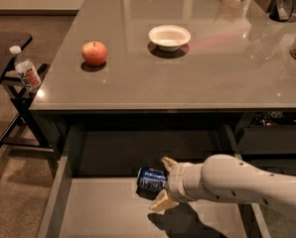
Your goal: Pick pepsi can from top drawer and place on counter
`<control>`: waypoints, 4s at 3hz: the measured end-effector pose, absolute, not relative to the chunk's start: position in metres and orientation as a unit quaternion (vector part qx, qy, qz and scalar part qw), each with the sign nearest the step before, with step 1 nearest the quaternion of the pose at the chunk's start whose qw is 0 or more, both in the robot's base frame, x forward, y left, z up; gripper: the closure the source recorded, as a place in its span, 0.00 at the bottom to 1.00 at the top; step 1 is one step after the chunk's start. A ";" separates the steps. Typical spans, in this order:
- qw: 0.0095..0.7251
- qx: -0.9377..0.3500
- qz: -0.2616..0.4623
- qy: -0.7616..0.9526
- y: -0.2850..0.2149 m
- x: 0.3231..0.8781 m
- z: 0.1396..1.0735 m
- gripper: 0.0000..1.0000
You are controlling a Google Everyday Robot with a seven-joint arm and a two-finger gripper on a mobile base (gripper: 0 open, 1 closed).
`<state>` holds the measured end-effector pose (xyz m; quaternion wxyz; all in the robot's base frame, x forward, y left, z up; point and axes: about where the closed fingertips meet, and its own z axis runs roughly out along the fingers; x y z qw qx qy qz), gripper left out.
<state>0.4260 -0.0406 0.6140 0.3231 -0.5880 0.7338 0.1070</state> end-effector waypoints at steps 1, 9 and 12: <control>0.323 -0.588 0.107 0.734 -0.041 0.426 0.614 0.41; 0.428 -0.620 -0.004 0.658 -0.131 0.431 0.877 1.00; 0.418 -0.633 -0.011 0.651 -0.125 0.534 0.882 1.00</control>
Offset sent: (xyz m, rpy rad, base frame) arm 0.0000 0.0000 0.0000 0.0000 0.0000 0.0000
